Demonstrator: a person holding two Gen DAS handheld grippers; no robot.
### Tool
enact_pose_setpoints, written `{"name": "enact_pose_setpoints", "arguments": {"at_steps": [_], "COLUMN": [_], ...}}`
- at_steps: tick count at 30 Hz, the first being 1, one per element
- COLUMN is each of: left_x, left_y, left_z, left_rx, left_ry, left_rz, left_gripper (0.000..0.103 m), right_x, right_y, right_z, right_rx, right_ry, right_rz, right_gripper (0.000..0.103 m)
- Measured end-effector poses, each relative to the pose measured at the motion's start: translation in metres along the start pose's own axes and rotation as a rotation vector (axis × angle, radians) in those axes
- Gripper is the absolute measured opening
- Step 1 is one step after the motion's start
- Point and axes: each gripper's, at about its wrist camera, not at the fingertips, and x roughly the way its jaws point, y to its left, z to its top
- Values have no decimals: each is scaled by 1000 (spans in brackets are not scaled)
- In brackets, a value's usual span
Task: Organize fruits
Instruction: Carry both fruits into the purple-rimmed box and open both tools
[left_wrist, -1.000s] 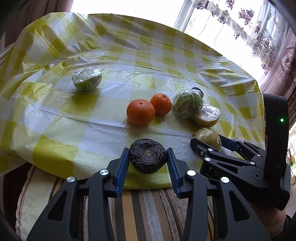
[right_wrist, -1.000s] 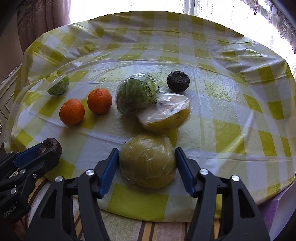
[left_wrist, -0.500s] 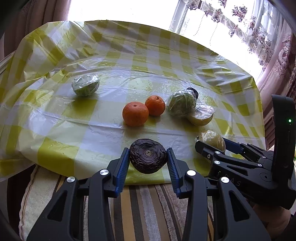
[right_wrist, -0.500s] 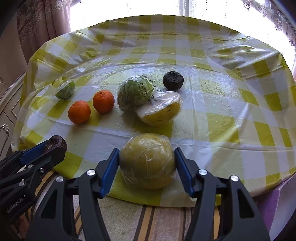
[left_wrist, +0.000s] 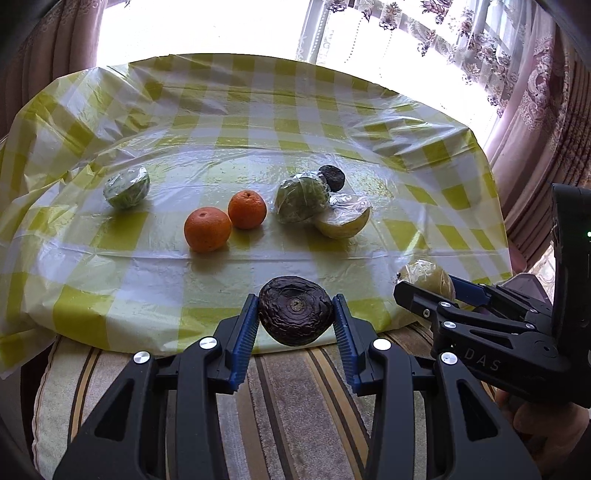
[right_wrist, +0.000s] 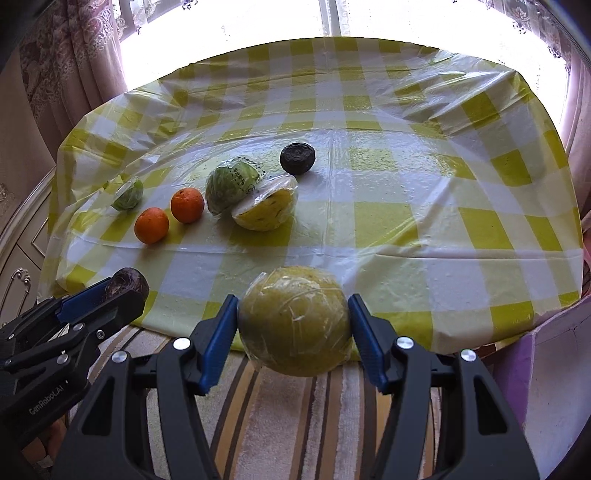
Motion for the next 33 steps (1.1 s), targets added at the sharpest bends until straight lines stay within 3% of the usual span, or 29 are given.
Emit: {"name": "enact_pose_setpoints", "arguments": {"at_steps": [15,33], "left_x": [20,59], "left_y": [-85,-219], "left_z": [0,-13], "left_rx": [173,438], "left_ry": [24,82], "left_rz": [-128,-395], "left_gripper": [39,39], "right_x": [-55,-94], "right_y": [-97,-234], "right_z": [-19,-54], "right_rx": [164,358], "right_ry": [-55,-46], "right_rz": [-111,-387], "right_gripper": [61,61]}}
